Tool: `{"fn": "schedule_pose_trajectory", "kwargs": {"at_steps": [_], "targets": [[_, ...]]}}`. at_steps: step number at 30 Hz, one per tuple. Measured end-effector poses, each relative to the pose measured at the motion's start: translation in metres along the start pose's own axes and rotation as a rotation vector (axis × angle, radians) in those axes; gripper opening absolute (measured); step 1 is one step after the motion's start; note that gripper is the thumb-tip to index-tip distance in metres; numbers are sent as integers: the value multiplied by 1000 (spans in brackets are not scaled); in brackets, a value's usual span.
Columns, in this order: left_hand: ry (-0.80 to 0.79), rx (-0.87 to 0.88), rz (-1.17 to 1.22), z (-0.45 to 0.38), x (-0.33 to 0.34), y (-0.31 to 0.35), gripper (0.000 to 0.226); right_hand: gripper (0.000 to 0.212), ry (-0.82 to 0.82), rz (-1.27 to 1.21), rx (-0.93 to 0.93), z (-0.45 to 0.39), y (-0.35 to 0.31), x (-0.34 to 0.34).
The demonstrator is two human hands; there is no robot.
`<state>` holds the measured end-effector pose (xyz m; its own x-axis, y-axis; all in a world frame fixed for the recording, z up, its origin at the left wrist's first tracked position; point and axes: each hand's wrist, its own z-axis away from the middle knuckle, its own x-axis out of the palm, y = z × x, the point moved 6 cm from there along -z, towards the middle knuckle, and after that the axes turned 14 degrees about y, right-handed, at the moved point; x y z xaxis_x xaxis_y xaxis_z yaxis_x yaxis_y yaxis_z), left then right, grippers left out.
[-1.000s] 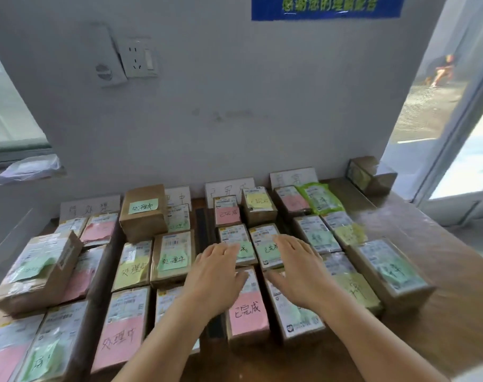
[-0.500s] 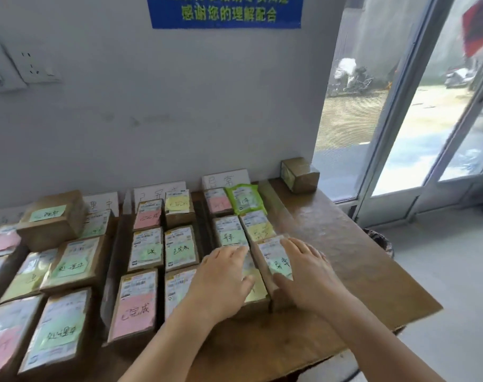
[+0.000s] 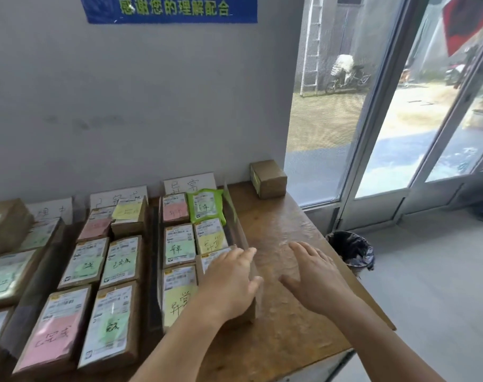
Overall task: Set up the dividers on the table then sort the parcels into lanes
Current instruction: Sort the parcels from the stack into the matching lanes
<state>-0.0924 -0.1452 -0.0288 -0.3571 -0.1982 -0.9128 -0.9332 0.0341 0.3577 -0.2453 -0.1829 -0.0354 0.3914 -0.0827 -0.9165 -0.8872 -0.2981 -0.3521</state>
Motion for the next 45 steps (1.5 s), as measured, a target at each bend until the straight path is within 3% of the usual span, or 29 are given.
{"fn": "schedule_pose_trajectory", "kwargs": {"at_steps": [11,18,36,45], "targets": [[-7,39,10,-118,31,8,62,74,55,54,88,-98,52,-2],[-38,-15,-42,-178,60,9,62,71,9,31,91,-157,74,7],[9,-512,124,-328,132,-39,69,62,-127,-178,13,-343,130,70],[25,-642,222,-369,162,-60,76,79,-140,-262,-13,-395,122,115]]}}
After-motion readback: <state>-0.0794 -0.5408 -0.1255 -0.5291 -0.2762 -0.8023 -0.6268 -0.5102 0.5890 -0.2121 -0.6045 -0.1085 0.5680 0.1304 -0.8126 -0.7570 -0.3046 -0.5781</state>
